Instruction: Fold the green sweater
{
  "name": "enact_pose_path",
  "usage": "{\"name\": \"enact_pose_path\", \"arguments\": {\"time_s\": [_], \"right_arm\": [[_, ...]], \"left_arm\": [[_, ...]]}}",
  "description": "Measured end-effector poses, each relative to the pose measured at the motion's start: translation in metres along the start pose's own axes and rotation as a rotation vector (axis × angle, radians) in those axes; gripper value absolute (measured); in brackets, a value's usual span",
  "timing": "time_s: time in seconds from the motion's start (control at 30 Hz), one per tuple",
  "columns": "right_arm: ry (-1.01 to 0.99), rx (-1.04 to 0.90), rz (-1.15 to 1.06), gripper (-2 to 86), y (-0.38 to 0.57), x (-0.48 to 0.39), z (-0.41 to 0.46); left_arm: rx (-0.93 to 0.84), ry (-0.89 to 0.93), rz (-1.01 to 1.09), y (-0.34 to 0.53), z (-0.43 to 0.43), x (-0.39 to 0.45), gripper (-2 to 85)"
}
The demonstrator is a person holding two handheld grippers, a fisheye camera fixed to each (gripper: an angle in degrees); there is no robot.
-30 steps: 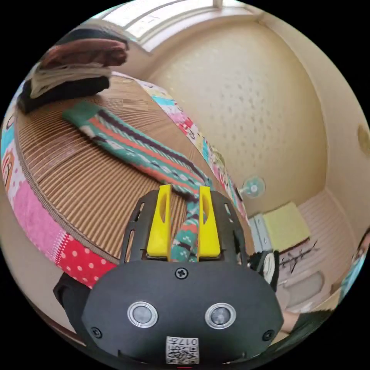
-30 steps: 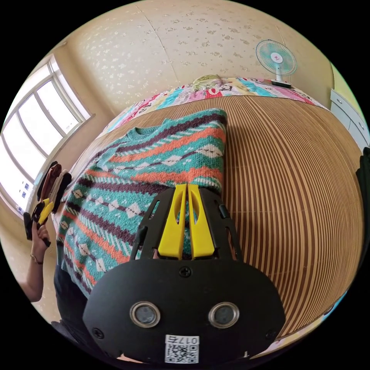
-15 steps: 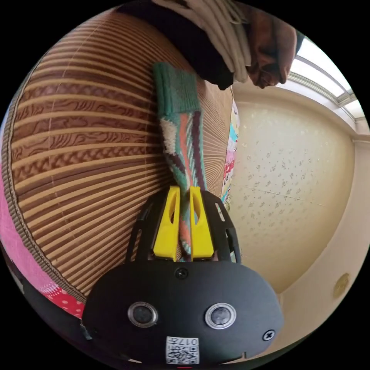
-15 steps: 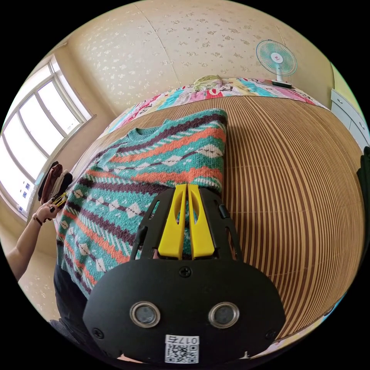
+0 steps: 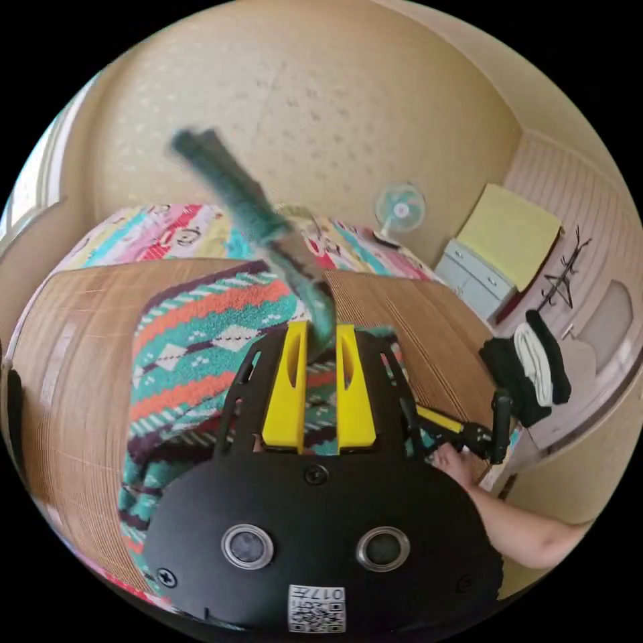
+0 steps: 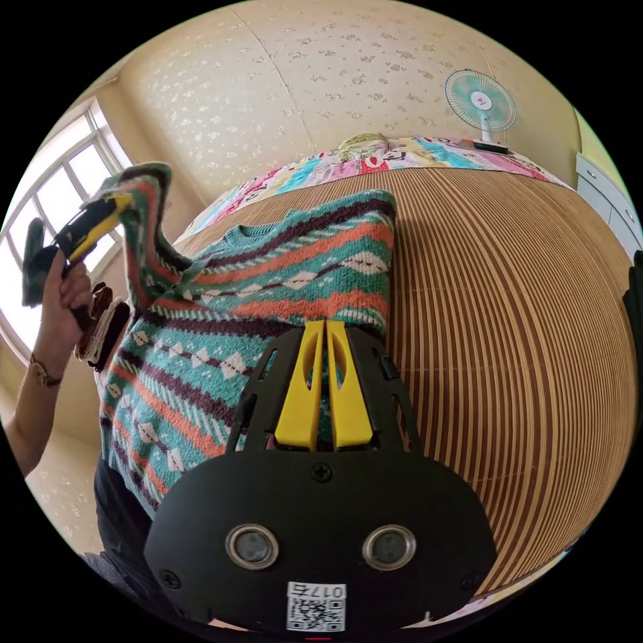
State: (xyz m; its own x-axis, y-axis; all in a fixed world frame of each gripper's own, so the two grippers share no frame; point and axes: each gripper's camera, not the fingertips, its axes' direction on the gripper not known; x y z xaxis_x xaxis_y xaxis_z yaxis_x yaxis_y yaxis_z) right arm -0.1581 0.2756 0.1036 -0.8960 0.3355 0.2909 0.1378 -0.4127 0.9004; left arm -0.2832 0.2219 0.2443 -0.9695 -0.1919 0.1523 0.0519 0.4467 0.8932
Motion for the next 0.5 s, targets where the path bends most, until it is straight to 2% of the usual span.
{"name": "enact_pose_path", "arguments": {"time_s": [0.13, 0.23, 0.37, 0.5], "right_arm": [[-0.019, 0.016, 0.002, 0.4, 0.0, -0.003, 0.0], [-0.028, 0.021, 0.001, 0.4, -0.001, -0.006, 0.001], [0.001, 0.027, -0.017, 0.4, -0.003, -0.017, 0.004], [0.014, 0.025, -0.026, 0.4, -0.007, -0.025, 0.006]], "left_arm": [[-0.323, -0.05, 0.07, 0.061, 0.134, 0.059, 9.8], [-0.161, -0.003, 0.056, 0.077, 0.114, 0.063, 8.6], [-0.17, 0.019, 0.078, 0.074, 0.091, 0.06, 6.5], [-0.116, -0.054, 0.136, 0.089, 0.035, 0.047, 6.5]]}}
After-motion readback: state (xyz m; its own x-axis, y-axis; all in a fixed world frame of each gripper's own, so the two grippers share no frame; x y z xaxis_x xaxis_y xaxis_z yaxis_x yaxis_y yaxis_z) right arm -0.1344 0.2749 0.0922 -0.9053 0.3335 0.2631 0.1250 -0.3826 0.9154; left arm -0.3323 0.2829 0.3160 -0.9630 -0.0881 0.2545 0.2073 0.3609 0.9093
